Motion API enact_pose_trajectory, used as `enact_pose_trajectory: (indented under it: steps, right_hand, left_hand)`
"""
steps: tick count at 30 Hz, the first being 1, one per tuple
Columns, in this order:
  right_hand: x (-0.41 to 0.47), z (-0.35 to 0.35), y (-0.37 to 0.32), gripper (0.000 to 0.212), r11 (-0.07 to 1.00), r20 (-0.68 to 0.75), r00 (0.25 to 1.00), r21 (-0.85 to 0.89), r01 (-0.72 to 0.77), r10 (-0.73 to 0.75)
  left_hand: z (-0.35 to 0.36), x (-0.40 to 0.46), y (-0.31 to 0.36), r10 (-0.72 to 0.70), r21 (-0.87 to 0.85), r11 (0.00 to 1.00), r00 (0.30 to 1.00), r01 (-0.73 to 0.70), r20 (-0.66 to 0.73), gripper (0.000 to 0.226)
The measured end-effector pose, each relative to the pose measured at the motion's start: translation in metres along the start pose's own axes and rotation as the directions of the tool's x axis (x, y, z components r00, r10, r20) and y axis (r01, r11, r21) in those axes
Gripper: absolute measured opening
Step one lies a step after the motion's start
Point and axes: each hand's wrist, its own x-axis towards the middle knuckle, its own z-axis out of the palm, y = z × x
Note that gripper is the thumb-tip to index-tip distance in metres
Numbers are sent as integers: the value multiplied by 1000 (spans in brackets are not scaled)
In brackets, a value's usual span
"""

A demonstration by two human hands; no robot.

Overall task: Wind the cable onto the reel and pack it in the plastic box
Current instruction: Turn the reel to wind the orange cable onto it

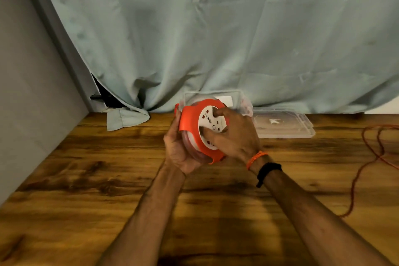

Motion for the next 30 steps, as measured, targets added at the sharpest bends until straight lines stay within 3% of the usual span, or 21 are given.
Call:
enact_pose_trajectory:
  steps: [4,6,8,12,15,18,21,25,28,30]
  right_hand:
    - [-2,15,6,48,916,16,947,247,-316,322]
    - [-2,18,7,42,874,46,927,319,-367,372]
    - [-5,20,11,47,925,34,955,242,-293,294]
    - [-17,11,26,56,992,-111,994,-123,13,-26]
    - [-24,-3,36,50,907,-98,937,-301,293,-335]
    - [-28,-11,37,55,781,9,861,-417,465,-508]
    - [-29,-10,37,59,691,38,813,-504,517,-581]
    - [-24,-6,38,59,660,35,786,-522,541,-617]
    - [-21,-1,40,60,724,-61,812,-496,480,-580]
    - [-18,4,41,61,844,-155,862,-345,411,-483]
  left_hand:
    - [-10,2,-15,63,39,997,998,-63,-9,77]
    - [-15,3,-20,72,27,997,997,-72,8,76]
    - [-20,3,-25,79,25,997,996,-80,28,77]
    - [-27,3,-29,73,20,997,995,-75,61,77]
    - [-25,4,-27,95,28,995,991,-98,96,77]
    - [-23,4,-25,87,48,995,990,-93,111,84]
    - [-21,3,-25,53,47,997,990,-59,135,86]
    - [-16,2,-27,51,49,997,991,-58,125,86]
    - [-17,6,-30,95,47,994,990,-100,103,84]
    - [-18,11,-33,122,56,990,988,-127,92,82]
